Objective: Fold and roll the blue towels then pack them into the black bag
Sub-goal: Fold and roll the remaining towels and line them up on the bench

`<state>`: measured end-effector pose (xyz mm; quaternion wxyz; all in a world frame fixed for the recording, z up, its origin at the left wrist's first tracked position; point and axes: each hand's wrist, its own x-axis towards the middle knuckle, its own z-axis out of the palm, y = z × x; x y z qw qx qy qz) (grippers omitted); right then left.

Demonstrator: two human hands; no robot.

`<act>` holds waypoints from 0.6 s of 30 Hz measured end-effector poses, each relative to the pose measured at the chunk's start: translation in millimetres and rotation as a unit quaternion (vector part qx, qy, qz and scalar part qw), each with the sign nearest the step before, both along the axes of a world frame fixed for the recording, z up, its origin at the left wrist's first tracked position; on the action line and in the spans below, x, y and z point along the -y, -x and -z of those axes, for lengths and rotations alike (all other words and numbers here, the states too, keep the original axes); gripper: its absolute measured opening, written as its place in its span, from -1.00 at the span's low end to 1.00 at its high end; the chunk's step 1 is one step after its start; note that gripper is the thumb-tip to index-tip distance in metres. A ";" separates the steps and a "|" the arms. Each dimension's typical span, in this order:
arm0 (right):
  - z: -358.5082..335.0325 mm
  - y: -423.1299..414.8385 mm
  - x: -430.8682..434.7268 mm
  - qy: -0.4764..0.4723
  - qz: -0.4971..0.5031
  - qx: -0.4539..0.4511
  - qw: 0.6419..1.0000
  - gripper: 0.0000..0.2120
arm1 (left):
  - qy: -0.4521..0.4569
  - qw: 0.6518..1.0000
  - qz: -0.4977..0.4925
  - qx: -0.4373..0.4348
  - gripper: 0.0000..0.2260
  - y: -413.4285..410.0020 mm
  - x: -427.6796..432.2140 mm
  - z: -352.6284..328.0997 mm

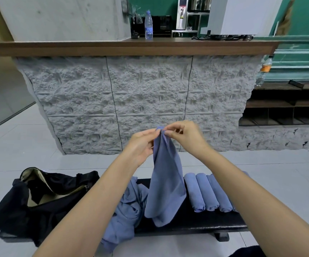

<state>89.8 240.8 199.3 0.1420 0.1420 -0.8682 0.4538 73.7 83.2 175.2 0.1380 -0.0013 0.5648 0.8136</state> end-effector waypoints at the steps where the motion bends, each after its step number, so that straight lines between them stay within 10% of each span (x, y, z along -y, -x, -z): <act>1: -1.1 0.5 -0.5 -0.028 -0.001 -0.008 1.000 -0.94 | 0.023 1.000 -0.007 -0.012 -0.80 -1.0 0.1 -0.7; 18: 13.8 -4.0 -10.5 0.100 -0.072 0.097 0.988 -0.89 | 0.183 0.964 -0.089 -0.172 -0.88 -5.9 -5.1 -11.8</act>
